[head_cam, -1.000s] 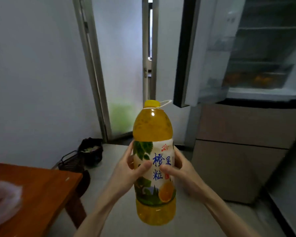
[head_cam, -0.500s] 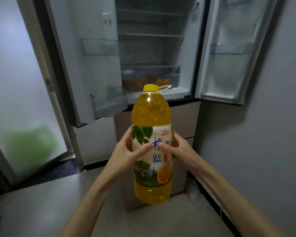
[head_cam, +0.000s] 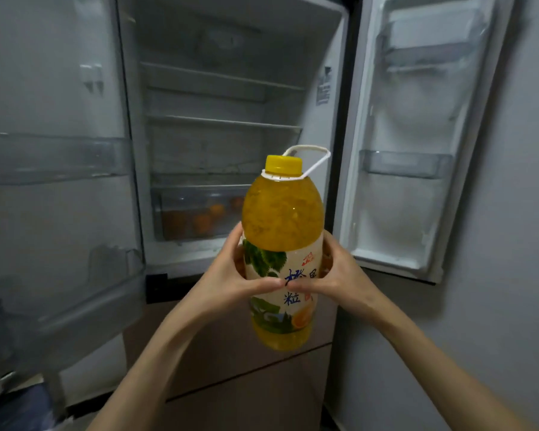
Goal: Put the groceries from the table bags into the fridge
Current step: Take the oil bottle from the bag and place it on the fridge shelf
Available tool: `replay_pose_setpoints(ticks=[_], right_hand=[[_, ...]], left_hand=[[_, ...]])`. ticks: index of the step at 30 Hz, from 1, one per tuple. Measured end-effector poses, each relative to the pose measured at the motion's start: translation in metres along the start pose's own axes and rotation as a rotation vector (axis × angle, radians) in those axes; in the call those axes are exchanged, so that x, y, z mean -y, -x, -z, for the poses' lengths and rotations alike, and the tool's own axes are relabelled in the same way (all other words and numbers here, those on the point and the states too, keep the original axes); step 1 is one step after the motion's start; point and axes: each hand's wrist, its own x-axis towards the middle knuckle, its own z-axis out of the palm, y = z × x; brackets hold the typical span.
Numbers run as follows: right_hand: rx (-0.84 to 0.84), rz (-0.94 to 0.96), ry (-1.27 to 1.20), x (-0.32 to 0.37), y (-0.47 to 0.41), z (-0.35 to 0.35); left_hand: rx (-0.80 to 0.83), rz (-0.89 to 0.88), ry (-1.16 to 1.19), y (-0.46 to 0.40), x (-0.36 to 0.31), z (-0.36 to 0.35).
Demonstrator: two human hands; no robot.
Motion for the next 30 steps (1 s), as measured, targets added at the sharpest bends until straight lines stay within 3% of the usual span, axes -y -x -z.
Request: replay_pose_setpoints(ticks=[5, 11, 17, 23, 30], right_hand=[[-0.018, 0.154, 0.032, -0.009, -0.085, 0.039], [-0.153, 0.378, 0.139, -0.018, -0.205, 0.085], [-0.229, 0.58, 0.085, -0.018, -0.308, 0.116], [-0.275, 0.763, -0.041, -0.014, -0.377, 0.12], [-0.291, 0.828, -0.103, -0.011, -0.444, 0.113]], left_hand=[[0.005, -0.073, -0.088, -0.091, -0.006, 0.021], [-0.062, -0.203, -0.221, -0.21, -0.007, 0.047], [-0.122, -0.316, -0.304, -0.308, -0.02, 0.072], [-0.145, -0.392, -0.433, -0.373, -0.03, 0.105], [-0.146, -0.485, -0.478, -0.417, -0.024, 0.144]])
